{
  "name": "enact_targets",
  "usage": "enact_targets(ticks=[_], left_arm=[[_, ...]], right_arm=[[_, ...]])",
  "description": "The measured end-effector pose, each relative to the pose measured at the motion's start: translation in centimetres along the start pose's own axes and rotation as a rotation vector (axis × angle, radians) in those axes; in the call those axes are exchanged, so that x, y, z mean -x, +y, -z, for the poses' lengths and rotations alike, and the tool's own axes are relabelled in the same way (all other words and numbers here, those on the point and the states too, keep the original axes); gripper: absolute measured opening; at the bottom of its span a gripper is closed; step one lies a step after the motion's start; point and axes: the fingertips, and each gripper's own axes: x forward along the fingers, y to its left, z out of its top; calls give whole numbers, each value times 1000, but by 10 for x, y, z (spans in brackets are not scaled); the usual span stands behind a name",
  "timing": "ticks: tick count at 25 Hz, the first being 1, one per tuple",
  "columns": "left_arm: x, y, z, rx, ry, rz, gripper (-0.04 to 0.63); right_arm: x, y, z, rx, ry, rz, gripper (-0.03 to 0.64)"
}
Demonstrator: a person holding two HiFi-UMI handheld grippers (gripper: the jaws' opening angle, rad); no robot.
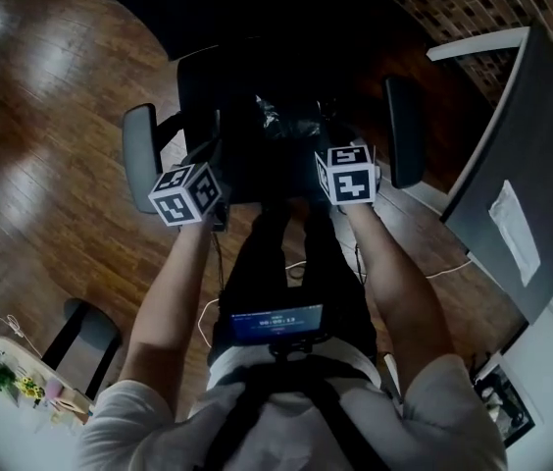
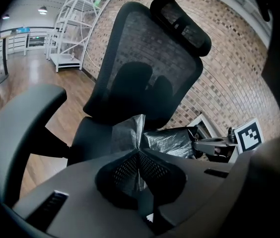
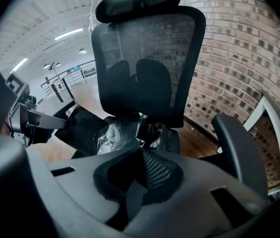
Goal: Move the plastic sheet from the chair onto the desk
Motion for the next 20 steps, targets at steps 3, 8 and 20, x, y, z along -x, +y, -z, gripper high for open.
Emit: enact_targets(ticks=[3, 8, 20], left_arm=[[16, -13, -13, 3, -14, 14, 1], [42, -37, -28, -13, -30, 51, 1], [73, -86, -55, -93, -36, 142, 1]], right_arm=[[23, 3, -8, 10, -9, 8, 5], [61, 6, -17, 5, -28, 22, 5], [129, -6, -29, -27, -107, 93, 5]])
